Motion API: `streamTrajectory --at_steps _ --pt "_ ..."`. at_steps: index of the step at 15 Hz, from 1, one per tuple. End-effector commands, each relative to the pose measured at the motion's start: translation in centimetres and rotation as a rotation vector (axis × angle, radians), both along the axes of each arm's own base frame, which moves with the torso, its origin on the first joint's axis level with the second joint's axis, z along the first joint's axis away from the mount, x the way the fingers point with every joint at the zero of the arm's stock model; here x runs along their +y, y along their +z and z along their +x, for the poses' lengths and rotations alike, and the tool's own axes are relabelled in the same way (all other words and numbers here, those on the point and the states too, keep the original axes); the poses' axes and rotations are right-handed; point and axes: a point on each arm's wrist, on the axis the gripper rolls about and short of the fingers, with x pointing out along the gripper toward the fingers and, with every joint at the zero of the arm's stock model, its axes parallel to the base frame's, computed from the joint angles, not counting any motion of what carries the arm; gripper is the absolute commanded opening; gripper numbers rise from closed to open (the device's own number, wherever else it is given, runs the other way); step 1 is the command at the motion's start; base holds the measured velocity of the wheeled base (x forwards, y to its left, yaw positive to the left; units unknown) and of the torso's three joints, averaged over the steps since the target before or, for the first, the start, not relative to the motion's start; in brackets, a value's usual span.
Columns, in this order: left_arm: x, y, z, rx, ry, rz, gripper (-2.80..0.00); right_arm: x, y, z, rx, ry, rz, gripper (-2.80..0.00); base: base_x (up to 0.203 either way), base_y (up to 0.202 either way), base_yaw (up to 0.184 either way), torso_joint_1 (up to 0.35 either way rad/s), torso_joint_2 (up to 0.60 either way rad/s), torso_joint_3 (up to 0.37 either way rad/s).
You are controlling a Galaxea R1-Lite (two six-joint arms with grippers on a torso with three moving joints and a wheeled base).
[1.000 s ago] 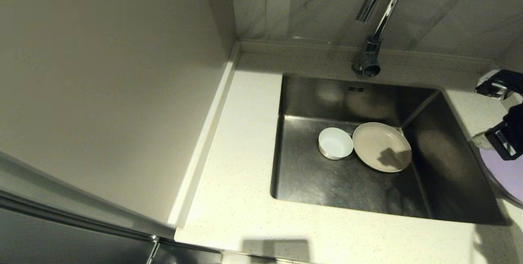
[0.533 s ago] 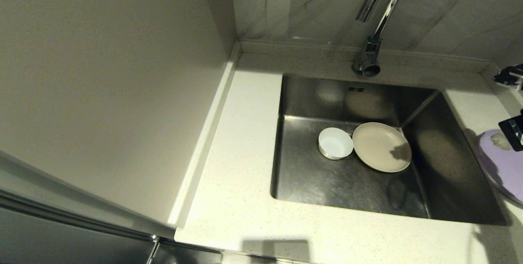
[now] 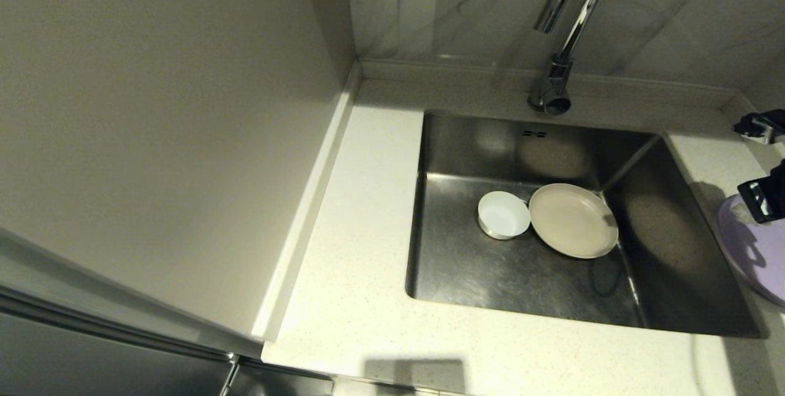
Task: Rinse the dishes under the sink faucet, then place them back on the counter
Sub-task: Put a plate into the sink
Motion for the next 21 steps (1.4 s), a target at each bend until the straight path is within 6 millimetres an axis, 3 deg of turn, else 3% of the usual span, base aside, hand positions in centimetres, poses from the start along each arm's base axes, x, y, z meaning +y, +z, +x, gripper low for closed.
streamTrajectory --at_steps 1,6,10,14,21 --pt "0.0 0.0 0.0 -0.002 0.001 -0.001 -2.80 -0.1 -0.5 0.4 0.019 0.004 0.003 0.00 0.000 0.000 0.000 0.000 0.00 0.000" --pt "0.0 0.0 0.0 -0.002 0.001 -0.001 -2.80 -0.1 -0.7 0.4 0.028 0.007 0.005 0.00 0.000 0.000 0.000 0.000 0.00 0.000" --pt "0.0 0.0 0.0 -0.002 0.001 -0.001 -2.80 -0.1 -2.1 0.4 0.078 0.014 0.014 0.00 0.000 0.000 0.000 0.000 0.00 0.000" --pt "0.0 0.0 0.0 -0.002 0.001 -0.001 -2.80 -0.4 -3.9 1.4 0.058 0.044 -0.020 0.00 0.000 0.000 0.000 0.000 0.00 0.000" --pt "0.0 0.0 0.0 -0.002 0.001 -0.001 -2.80 -1.3 -5.1 3.8 0.002 0.010 -0.078 0.00 0.000 0.000 0.000 0.000 0.00 0.000"
